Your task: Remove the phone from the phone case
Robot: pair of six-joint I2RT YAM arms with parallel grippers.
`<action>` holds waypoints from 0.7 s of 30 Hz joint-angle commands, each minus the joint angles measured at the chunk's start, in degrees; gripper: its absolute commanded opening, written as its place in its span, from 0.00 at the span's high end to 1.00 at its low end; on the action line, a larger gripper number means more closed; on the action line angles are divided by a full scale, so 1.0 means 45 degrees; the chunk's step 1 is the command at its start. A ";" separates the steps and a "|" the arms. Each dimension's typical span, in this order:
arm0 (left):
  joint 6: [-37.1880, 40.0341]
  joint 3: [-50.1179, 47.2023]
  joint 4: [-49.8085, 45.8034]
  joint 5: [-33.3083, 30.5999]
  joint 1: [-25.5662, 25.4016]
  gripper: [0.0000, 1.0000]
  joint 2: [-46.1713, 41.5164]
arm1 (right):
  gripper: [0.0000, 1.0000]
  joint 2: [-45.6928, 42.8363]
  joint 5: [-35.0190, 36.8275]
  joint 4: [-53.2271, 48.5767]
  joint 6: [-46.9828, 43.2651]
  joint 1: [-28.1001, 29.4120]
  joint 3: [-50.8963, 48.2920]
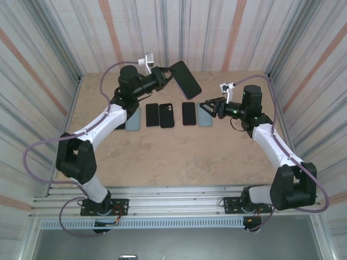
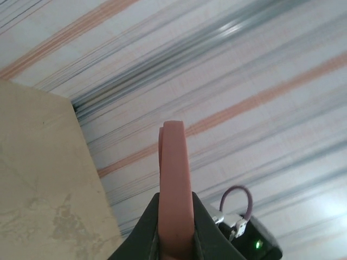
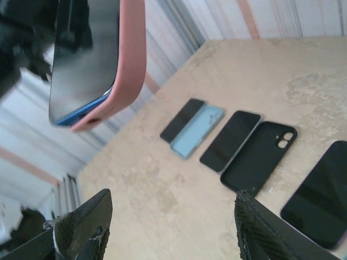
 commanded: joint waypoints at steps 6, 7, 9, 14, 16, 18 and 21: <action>0.7544 0.1296 -0.2732 0.3933 0.0124 1.00 -0.0796 | 0.39 0.0299 0.0131 -0.5571 -0.7620 0.1132 0.1912; 0.7976 0.1335 -0.2883 0.4287 0.0144 1.00 -0.0806 | 0.39 0.0442 0.0129 -0.5987 -0.8236 0.1315 0.2074; 0.8623 0.1408 -0.3154 0.4887 0.0182 1.00 -0.0823 | 0.40 0.0744 0.0580 -0.6719 -0.9294 0.1675 0.2386; 0.9727 0.1466 -0.3594 0.6346 0.0289 1.00 -0.0941 | 0.45 0.1406 0.0053 -0.7277 -1.0063 0.2128 0.3048; 0.9894 0.1530 -0.3780 0.6732 0.0319 1.00 -0.0970 | 0.48 0.1545 -0.0305 -0.7190 -1.0263 0.2251 0.3061; 1.0078 0.1531 -0.3945 0.7070 0.0319 1.00 -0.1004 | 0.53 0.1663 -0.0360 -0.7219 -1.0452 0.2311 0.3105; 1.0360 0.1480 -0.4277 0.7218 0.0339 1.00 -0.1095 | 0.59 0.1750 -0.0690 -0.7186 -1.0526 0.2331 0.3149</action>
